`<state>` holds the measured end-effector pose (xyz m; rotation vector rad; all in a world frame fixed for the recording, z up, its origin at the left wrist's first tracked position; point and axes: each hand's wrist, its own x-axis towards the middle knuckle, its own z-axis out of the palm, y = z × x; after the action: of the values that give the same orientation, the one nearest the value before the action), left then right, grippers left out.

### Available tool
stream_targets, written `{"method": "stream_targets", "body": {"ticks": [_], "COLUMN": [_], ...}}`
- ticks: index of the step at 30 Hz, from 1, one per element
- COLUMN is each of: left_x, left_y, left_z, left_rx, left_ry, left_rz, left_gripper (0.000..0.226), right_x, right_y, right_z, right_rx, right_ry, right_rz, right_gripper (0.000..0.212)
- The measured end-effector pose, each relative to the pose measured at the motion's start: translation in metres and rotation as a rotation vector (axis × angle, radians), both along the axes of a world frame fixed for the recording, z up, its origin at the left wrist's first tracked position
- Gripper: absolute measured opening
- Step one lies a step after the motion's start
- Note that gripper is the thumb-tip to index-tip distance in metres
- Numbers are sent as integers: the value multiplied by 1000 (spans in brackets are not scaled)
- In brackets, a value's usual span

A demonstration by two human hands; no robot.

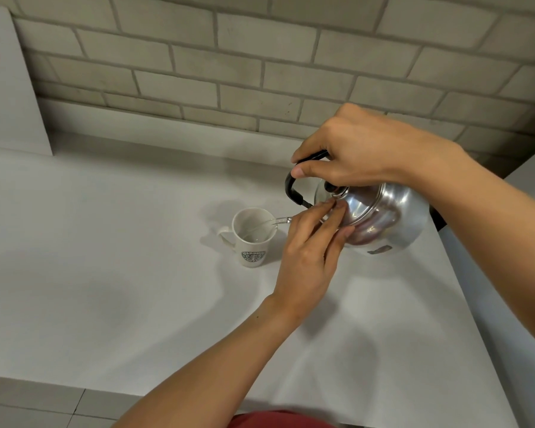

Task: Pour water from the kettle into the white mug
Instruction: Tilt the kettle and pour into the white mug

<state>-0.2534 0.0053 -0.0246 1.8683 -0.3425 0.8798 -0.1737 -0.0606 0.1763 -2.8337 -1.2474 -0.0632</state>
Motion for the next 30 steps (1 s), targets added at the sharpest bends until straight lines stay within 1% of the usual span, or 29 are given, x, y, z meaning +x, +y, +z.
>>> {"method": "stream_targets", "body": {"ticks": [5, 12, 24, 30], "left_x": [2, 1, -1, -3], "left_y": [0, -2, -4, -3], "left_z": [1, 6, 10, 10], "left_rx": [-20, -58, -107, -133], "left_ry": [5, 8, 39, 44], "left_rz": [1, -3, -8, -15], "left_gripper": [36, 35, 36, 37], "right_x": [0, -1, -4, -4], "right_y": [4, 7, 16, 20], "right_z": [3, 10, 15, 15], "right_rx": [-39, -76, -120, -164], "right_ry": [-15, -29, 1, -29], "right_rz": [16, 12, -2, 12], "right_gripper": [27, 31, 34, 38]}}
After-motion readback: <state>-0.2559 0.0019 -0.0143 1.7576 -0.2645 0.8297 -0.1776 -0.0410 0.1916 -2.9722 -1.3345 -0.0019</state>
